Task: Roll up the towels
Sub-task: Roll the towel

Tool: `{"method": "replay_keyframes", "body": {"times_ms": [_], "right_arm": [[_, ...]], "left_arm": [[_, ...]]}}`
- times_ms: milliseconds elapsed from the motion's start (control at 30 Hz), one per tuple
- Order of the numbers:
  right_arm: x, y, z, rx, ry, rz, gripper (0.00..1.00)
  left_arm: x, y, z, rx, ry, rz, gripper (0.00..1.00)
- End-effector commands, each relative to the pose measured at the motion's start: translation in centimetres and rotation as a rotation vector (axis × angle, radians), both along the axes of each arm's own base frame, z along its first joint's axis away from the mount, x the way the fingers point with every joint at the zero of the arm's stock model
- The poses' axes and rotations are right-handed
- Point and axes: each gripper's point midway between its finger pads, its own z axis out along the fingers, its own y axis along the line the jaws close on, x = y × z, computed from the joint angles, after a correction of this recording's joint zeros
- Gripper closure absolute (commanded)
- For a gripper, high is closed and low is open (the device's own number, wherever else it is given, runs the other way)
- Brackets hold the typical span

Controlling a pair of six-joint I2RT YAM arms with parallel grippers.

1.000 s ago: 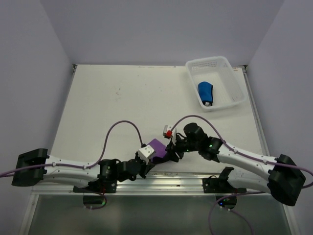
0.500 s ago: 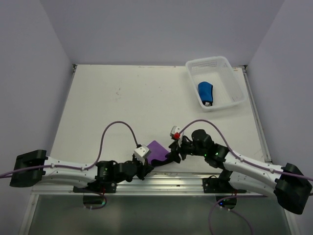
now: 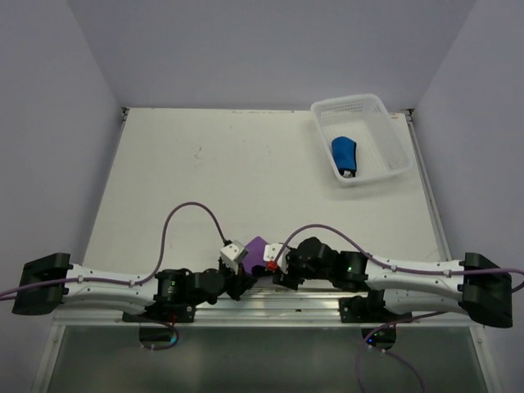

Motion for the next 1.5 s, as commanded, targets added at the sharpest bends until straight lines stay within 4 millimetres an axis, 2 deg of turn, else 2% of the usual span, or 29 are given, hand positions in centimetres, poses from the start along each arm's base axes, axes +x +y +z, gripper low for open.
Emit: {"method": "replay_keyframes", "body": {"times_ms": [0, 67, 233, 567, 667, 700, 800, 833, 900, 967, 1033, 1233, 1467], "right_arm": [[1.9, 0.2, 2.6, -0.049, -0.191, -0.032, 0.42], [2.1, 0.0, 2.8, -0.093, -0.234, -0.023, 0.42], [1.6, 0.1, 1.5, -0.161, -0.233, 0.025, 0.42], [1.3, 1.4, 0.4, -0.145, -0.218, 0.043, 0.44], [1.3, 1.9, 0.5, -0.139, -0.214, 0.045, 0.53], [1.3, 2.0, 0.4, -0.143, -0.208, 0.049, 0.64], [1.1, 2.3, 0.4, -0.142, -0.195, 0.055, 0.86], [1.0, 2.4, 0.6, -0.139, -0.19, 0.057, 0.89], [0.6, 2.4, 0.5, -0.14, -0.169, 0.069, 0.95], [0.3, 2.4, 0.4, -0.141, -0.147, 0.067, 0.98], [0.2, 2.4, 0.2, -0.148, -0.132, 0.063, 1.0], [-0.3, 2.5, -0.3, -0.178, -0.084, 0.052, 1.0], [0.0, 2.5, -0.6, -0.194, -0.114, 0.004, 1.0]], "left_arm": [[-0.1, -0.1, -0.2, -0.013, 0.015, 0.015, 1.0], [-0.2, -0.1, -0.3, -0.013, 0.018, 0.01, 1.0], [-0.2, -0.1, 0.1, -0.031, 0.015, 0.008, 1.0], [-0.2, -0.3, 1.2, -0.064, 0.008, 0.006, 1.0], [-0.1, -0.4, 1.4, -0.067, 0.005, 0.004, 1.0], [-0.1, -0.4, 1.4, -0.065, 0.005, 0.004, 1.0], [-0.1, -0.3, 1.2, -0.057, 0.01, 0.013, 1.0], [-0.1, -0.2, 1.0, -0.054, 0.019, 0.021, 0.98], [0.0, -0.1, 1.0, -0.058, 0.027, 0.034, 0.88], [0.1, 0.2, 1.1, -0.063, 0.042, 0.056, 0.73], [0.2, 0.4, 1.3, -0.076, 0.049, 0.072, 0.64], [1.1, 1.7, 2.8, -0.134, 0.071, 0.165, 0.62], [2.2, 3.8, 3.0, -0.118, 0.115, 0.303, 0.7]]}}
